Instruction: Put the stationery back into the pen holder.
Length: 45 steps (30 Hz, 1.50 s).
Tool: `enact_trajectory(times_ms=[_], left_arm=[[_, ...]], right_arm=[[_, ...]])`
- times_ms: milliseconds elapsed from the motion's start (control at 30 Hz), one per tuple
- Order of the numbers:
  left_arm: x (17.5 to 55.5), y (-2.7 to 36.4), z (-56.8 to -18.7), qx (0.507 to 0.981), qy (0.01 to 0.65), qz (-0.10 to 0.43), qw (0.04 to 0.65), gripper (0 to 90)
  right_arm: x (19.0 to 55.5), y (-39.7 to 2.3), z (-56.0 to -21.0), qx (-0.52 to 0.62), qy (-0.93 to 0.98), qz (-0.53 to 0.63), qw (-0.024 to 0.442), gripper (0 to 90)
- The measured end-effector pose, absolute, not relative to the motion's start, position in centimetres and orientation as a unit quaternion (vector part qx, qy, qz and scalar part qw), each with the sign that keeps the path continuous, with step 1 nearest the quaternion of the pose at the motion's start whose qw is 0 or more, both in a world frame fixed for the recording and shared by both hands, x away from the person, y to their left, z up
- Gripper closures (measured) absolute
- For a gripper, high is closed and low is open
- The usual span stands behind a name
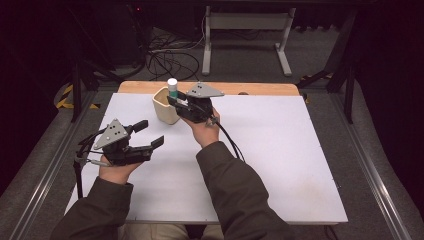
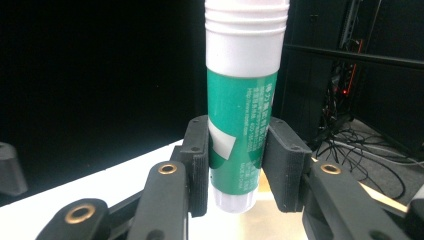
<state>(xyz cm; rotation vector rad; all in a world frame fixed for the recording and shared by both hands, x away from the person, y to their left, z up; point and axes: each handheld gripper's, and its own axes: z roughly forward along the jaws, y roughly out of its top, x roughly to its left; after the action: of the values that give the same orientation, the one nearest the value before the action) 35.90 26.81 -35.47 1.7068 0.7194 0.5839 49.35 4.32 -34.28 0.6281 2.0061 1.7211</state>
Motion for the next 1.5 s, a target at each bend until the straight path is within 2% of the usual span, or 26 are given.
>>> enact_trajectory(times_ms=[567,1500], left_arm=[[35.9,27.3,-35.3,0.720,0.310,0.247,0.570,23.0],[36.0,27.7,-35.4,0.719,0.314,0.244,0.570,23.0]], right_arm=[[52.2,7.0,-36.0,0.221,0.718,0.621,0.225,66.0],[54.7,8.4,-38.9,0.239,0.722,0.604,0.239,65.8]])
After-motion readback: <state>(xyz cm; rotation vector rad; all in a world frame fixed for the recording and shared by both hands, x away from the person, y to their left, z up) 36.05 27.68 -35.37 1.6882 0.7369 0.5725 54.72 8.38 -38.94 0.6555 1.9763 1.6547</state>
